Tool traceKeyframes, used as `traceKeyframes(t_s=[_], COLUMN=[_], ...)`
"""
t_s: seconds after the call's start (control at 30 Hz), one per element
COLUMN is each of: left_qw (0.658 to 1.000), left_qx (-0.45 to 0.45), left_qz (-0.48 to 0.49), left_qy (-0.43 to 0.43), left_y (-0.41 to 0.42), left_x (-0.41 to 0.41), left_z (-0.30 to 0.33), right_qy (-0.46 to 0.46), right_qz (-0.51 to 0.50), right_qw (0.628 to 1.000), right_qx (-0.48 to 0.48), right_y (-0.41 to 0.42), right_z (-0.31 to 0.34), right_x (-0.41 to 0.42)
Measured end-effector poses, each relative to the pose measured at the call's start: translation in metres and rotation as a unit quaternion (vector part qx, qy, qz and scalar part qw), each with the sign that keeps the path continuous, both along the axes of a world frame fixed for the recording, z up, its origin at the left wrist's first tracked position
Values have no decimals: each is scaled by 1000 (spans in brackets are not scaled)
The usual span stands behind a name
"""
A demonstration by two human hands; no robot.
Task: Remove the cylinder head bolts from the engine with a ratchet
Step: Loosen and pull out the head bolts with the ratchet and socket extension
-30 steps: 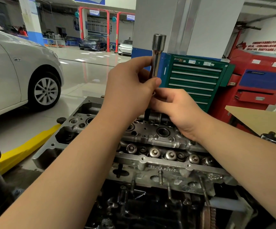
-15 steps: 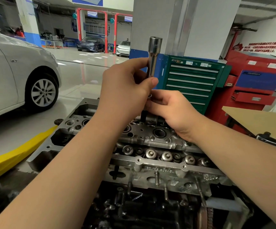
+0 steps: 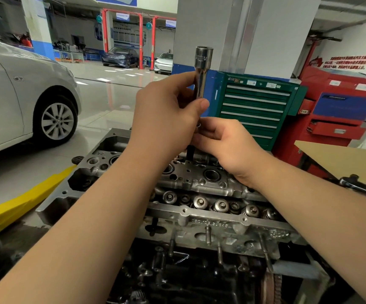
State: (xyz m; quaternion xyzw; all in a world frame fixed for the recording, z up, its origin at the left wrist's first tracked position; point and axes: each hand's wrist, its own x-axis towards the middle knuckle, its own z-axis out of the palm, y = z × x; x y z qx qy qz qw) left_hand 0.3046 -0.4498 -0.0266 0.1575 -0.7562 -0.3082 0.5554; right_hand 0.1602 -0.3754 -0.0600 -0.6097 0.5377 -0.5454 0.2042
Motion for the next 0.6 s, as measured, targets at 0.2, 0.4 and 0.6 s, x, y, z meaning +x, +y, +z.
traceKeyframes(t_s=[0.2, 0.4, 0.6], left_qw=[997, 1000, 994], left_qx=[25, 21, 60], left_qz=[-79, -11, -96], left_qy=[-9, 13, 5], left_y=[6, 1, 0], left_x=[-3, 0, 0], left_z=[-1, -1, 0], right_qy=[8, 16, -46], right_qz=[-112, -28, -73], right_qw=[993, 999, 996], right_qx=[-39, -11, -18], right_y=[-5, 0, -2], right_z=[1, 1, 3], right_x=[1, 1, 0])
